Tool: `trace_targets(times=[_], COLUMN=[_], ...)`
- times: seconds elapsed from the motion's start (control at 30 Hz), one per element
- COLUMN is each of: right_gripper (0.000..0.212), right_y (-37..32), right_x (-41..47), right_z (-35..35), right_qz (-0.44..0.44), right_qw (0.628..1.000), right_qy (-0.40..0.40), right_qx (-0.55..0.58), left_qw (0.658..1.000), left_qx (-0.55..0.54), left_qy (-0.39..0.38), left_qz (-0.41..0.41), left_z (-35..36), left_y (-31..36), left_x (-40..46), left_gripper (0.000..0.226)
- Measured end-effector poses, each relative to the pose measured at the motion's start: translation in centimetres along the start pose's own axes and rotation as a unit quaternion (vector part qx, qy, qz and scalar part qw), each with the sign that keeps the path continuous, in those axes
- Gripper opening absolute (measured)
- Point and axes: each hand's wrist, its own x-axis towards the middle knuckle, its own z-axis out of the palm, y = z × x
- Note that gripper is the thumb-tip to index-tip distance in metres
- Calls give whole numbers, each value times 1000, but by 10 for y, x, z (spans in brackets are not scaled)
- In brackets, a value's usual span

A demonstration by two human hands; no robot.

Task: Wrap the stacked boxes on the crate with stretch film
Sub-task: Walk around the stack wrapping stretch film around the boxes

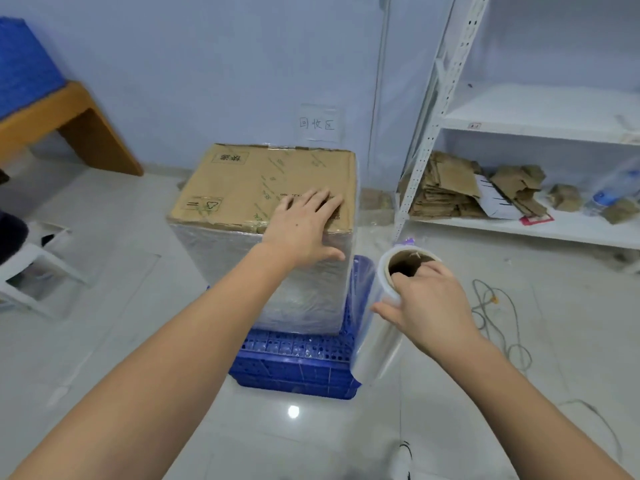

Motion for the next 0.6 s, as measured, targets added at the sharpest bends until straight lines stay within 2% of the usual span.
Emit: trace_targets(times=[0.13, 0.23, 0.33, 0.4, 0.6], right_gripper=[33, 25, 54, 64, 53], right_y=[-12, -21, -20, -17, -8], right_x=[-4, -3, 0, 2, -3], right_z=[-11, -17, -19, -12, 7], right_qz=[40, 61, 76, 71, 28], right_qw=[998, 997, 996, 997, 999], right_qy=[-55, -49, -41, -22, 32], right_qx=[8, 11, 0, -13, -6], left_qw=[995, 994, 995, 995, 996], left_qx=[1, 0, -18, -15, -17], left_qy=[-41, -14, 8, 14, 6], left_qz=[88, 107, 95, 96, 89], left_z=[-17, -22, -14, -8, -5], left_y=[-35, -54, -55, -53, -54], left_x=[2, 3, -4, -5, -5], left_gripper=[109, 106, 99, 96, 96])
